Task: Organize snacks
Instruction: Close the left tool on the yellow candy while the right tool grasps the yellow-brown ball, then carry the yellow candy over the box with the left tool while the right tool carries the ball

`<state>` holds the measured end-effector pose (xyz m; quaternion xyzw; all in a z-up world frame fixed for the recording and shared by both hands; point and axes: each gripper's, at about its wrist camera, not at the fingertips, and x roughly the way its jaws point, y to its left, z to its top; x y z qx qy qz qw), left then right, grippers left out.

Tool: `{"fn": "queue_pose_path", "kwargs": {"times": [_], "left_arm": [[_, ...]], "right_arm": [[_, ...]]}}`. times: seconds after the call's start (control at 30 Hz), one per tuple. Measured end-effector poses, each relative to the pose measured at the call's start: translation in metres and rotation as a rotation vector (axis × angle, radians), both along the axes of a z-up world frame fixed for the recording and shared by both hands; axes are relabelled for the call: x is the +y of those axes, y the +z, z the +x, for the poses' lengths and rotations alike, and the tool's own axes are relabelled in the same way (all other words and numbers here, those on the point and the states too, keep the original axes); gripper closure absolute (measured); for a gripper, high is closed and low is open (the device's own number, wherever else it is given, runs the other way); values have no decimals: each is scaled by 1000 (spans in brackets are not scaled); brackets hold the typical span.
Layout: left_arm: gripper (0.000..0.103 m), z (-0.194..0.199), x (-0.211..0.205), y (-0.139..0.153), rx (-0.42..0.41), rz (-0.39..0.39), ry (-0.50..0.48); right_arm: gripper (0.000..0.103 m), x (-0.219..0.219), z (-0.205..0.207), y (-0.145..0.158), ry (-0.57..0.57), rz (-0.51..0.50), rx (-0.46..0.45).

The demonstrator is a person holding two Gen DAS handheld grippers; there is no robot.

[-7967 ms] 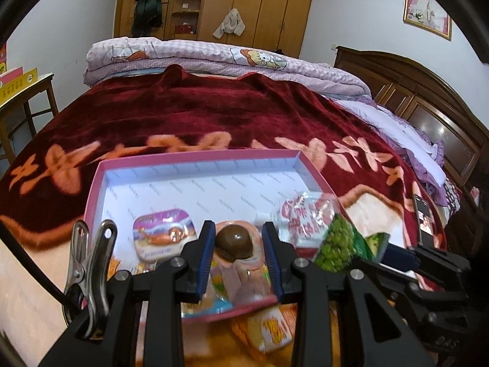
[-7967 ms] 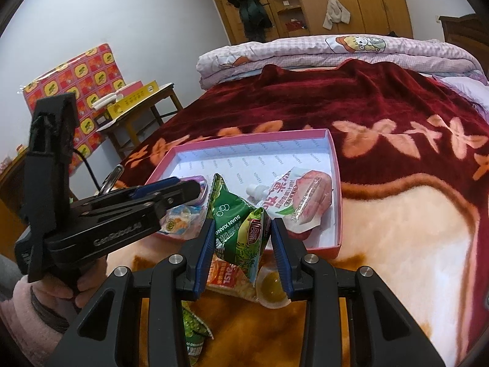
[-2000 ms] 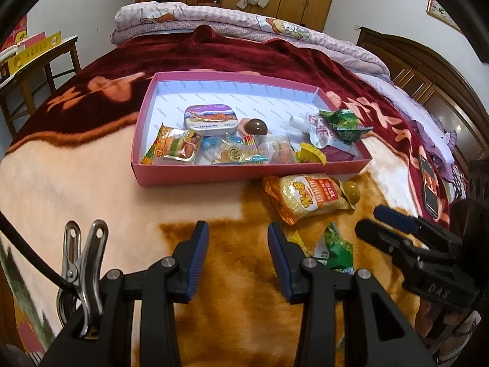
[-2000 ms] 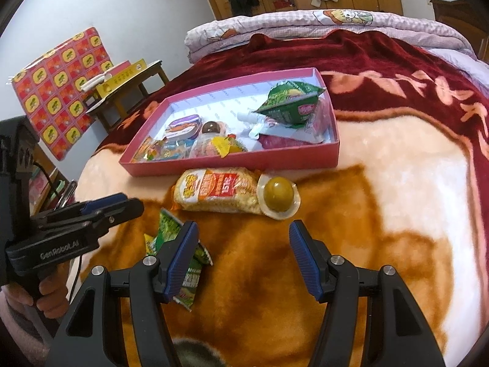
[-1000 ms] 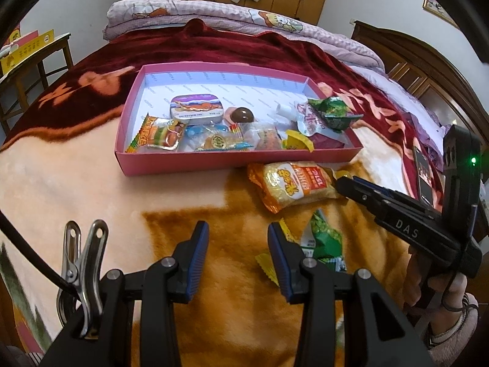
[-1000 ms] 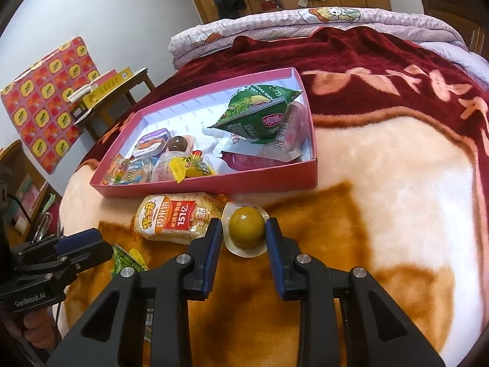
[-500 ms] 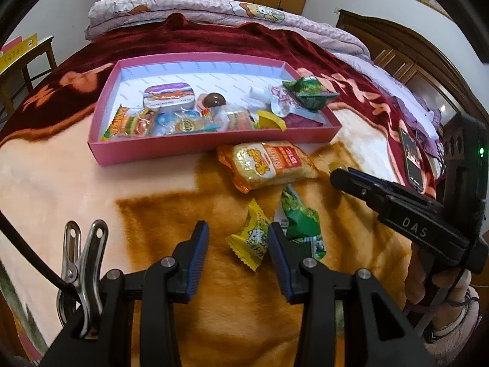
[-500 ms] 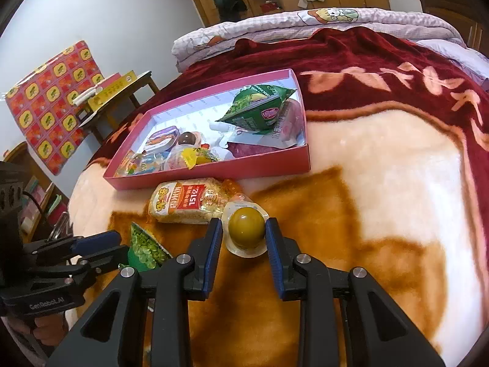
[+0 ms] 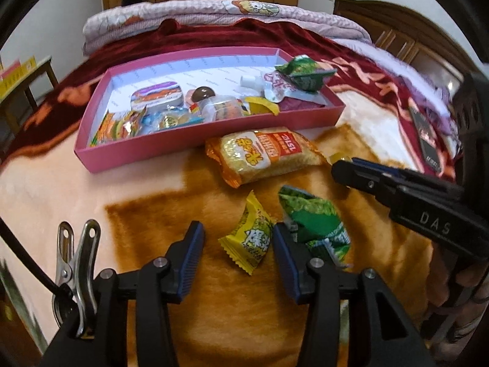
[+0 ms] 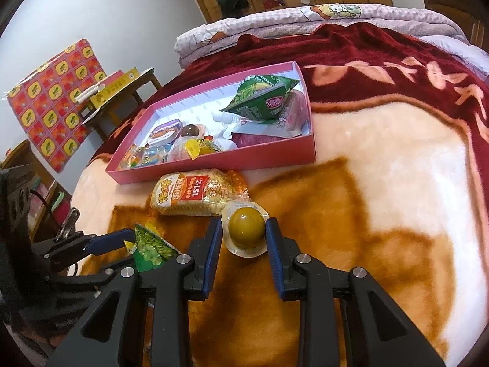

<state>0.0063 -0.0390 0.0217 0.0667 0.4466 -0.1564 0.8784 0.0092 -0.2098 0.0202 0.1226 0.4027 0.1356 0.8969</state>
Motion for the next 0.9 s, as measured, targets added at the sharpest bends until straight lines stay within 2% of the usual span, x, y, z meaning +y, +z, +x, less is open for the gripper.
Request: {"fn": "queue_pose_path", "kwargs": {"times": [0.13,0.3,0.4,0.67,0.9], "left_arm": [[54,-2,-6,-2,-26,33,-8],[69,0,-4,-2,-32,15,-9],[73,0,-1,0,-26,-5,-7],[75,0,7,4,-23,-33,-8],[75,2,24,14,-34,-68,29]], "right_arm": [[73,0,0,-1,-2,2,-1],[73,0,0,-4,-6,7,3],[73,-1,-1,-4,-4,8,0],[73,-1,-3,2,0,11,-10],[73,3,-5,10,14,8,-24]]}}
